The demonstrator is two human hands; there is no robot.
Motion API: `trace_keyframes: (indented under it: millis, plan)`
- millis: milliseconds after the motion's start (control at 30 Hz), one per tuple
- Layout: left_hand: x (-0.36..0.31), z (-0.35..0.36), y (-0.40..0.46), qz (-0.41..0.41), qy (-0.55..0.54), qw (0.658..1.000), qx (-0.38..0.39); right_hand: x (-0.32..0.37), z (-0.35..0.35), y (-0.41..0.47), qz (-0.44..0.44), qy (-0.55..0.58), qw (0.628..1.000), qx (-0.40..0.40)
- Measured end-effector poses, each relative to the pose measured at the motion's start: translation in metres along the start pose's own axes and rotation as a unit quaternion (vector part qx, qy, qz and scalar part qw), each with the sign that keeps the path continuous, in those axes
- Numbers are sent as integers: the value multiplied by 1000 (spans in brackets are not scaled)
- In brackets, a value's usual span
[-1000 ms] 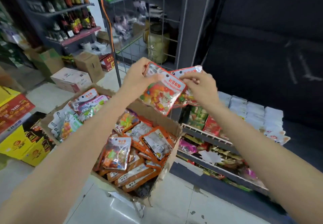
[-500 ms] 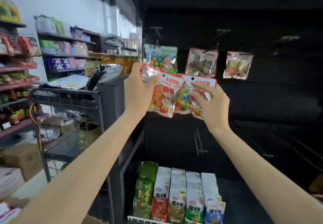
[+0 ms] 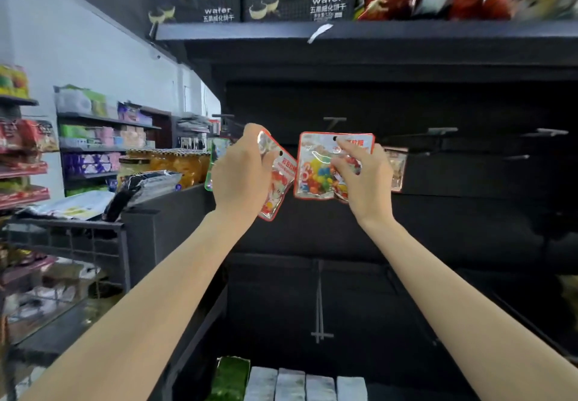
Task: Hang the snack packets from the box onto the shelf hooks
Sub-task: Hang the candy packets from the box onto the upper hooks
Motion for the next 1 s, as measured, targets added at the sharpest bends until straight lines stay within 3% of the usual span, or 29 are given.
trace_keyframes:
  millis: [1000]
  plan:
    - [3, 24, 8, -56, 53, 997, -4, -53, 27, 47, 2, 10, 997, 74]
Point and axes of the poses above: each hand's wrist, its own y-axis towards the middle knuckle, its own z-axis out of the palm, x = y × z, the point moved 9 cm from there along y, towards the middle knuckle, and after that the axes turned 11 degrees about x, right-handed, at the moved point
